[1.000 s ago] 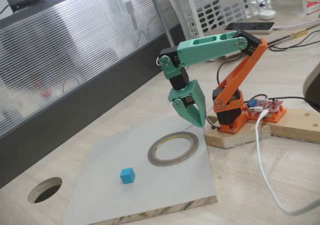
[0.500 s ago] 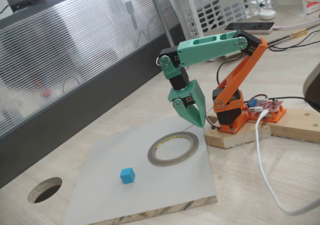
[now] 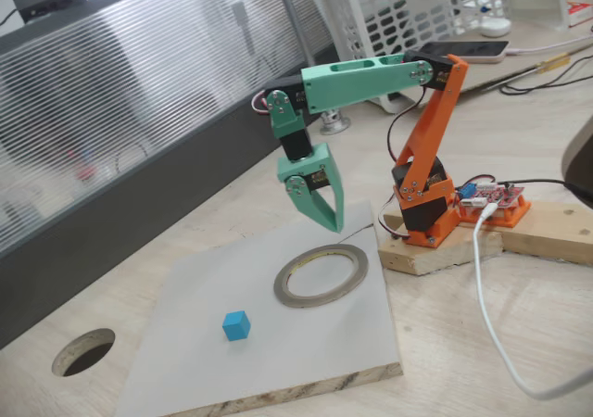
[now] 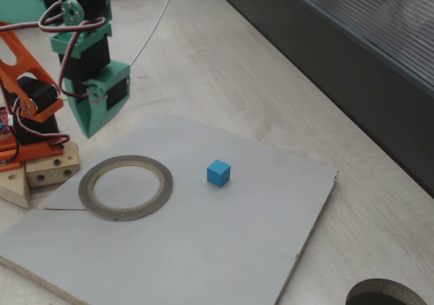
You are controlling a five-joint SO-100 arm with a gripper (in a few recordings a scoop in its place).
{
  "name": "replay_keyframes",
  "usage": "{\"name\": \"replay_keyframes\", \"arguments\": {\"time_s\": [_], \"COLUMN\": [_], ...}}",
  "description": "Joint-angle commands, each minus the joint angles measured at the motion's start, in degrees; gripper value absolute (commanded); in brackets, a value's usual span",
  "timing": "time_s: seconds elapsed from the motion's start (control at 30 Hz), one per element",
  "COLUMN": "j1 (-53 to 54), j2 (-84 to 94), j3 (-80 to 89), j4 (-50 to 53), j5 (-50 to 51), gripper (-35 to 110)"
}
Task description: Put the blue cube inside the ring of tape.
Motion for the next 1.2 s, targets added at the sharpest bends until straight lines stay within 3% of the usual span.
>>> {"name": "replay_keyframes", "arguments": {"time_s": [0.0, 0.57, 1.17], "j1": [-3.3, -6.2, -8.8], "j2": [-2.8, -35.3, -54.0], "j3": [-3.8, -36.1, -62.5], "j4": [0.8, 0.7, 0.7], "j5": [0.5, 0.4, 0.4], "gripper": [0, 0, 0]}}
